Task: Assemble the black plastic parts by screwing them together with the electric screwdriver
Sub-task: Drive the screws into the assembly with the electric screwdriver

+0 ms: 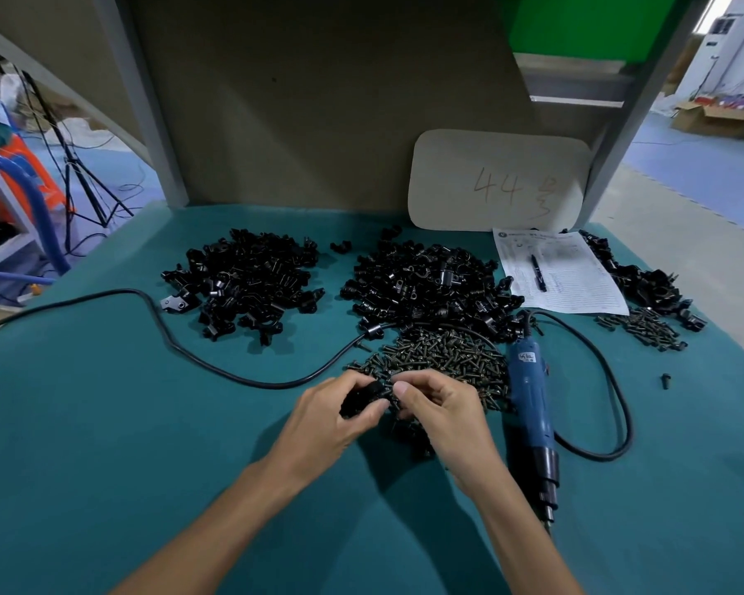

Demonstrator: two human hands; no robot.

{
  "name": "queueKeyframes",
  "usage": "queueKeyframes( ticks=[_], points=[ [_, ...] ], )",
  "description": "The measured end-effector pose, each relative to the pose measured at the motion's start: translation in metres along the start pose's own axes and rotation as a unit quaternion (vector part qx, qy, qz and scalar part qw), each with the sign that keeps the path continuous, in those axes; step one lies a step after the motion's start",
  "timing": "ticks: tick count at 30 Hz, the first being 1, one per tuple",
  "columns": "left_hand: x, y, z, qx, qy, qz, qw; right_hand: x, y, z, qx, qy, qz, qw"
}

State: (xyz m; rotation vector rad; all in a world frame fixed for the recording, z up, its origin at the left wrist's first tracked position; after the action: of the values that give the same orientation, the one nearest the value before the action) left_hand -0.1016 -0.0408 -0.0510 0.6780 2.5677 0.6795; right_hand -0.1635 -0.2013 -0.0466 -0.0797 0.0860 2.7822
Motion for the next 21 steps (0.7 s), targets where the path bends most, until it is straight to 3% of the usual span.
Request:
queueKeyframes(
  ticks=[5,15,21],
  points=[
    [-0.002,0.003,-0.001,0.004,-0.003,-0.013,1.0,-0.004,0.008,0.005,0.028,0.011,-0.016,0.999],
    [-0.003,0.0,0.001,-0.006,-0.013,-0.004,1.0,-0.002,-0.003,0.012,0.093,0.021,0.062,0.994],
    [-0.006,-0.003,0.006,-0.163,-0.03,0.015,0.986,-0.004,-0.001,0.013,0.136,0.016,0.073,0.988]
  ],
)
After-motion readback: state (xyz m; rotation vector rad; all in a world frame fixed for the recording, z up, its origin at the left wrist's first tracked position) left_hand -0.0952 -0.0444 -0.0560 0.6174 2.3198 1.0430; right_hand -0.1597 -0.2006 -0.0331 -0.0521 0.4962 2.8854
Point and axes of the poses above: each hand's wrist, its own x-axis away from the middle knuckle, its own y-axis out of the back of the hand, z = x × y, the point moved 7 cm from there along -x, towards the middle knuckle, and after that the axes turned 3 degrees about -x, right-handed, at the moved point
